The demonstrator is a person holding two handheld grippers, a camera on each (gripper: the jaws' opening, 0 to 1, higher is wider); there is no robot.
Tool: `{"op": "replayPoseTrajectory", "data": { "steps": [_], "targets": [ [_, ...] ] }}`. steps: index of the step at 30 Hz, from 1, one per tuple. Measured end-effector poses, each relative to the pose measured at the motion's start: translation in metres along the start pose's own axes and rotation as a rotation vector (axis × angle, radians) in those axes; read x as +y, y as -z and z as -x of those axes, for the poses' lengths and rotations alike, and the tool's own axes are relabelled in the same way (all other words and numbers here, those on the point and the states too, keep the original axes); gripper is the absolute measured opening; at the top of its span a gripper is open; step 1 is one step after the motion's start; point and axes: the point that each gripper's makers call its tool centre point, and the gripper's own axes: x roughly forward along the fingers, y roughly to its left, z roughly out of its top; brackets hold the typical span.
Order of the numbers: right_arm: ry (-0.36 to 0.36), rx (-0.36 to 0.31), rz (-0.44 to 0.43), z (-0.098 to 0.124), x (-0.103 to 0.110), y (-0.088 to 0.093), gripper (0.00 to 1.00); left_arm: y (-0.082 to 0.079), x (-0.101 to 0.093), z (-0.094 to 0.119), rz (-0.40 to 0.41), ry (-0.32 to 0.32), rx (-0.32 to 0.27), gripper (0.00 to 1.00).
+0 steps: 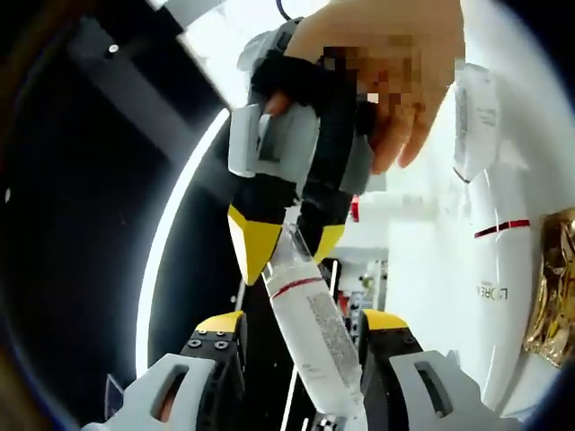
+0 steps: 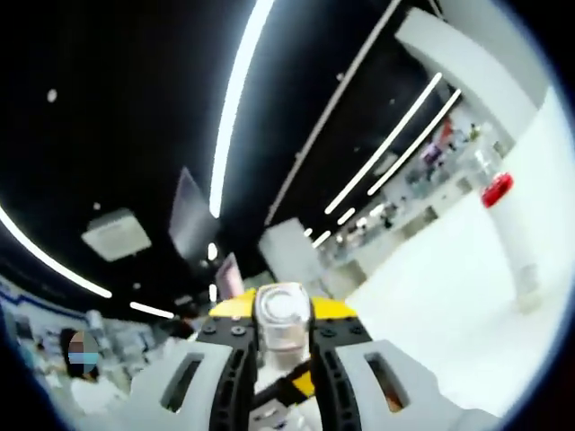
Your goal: Arrange the skincare products in the storage area until every visible bottle or jar stands upright without overlapping.
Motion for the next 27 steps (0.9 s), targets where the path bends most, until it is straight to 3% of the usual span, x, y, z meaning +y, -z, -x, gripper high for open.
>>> {"op": "replayPoseTrajectory", "data": {
  "steps": [5, 11, 18, 27],
  "targets": [
    [0.000, -0.002, -0.043, -0.001, -0.001, 0.001, 0.20, -0.006, 0.001, 0.003, -0.191, -0.021, -0.009, 0.50],
    [-0.014, -0.008, -0.104, -0.001, -0.001, 0.001, 0.20, -0.006, 0.003, 0.005, -0.216, -0.029, -0.003, 0.45],
    [-0.054, 0.028, -0.202, -0.003, 0.004, 0.010, 0.20, 0.003, 0.007, 0.008, -0.123, -0.016, 0.031, 0.30],
    [-0.065, 0.063, -0.169, -0.005, 0.011, 0.015, 0.20, 0.004, 0.012, 0.010, -0.010, -0.022, 0.028, 0.27]
  ]
}}
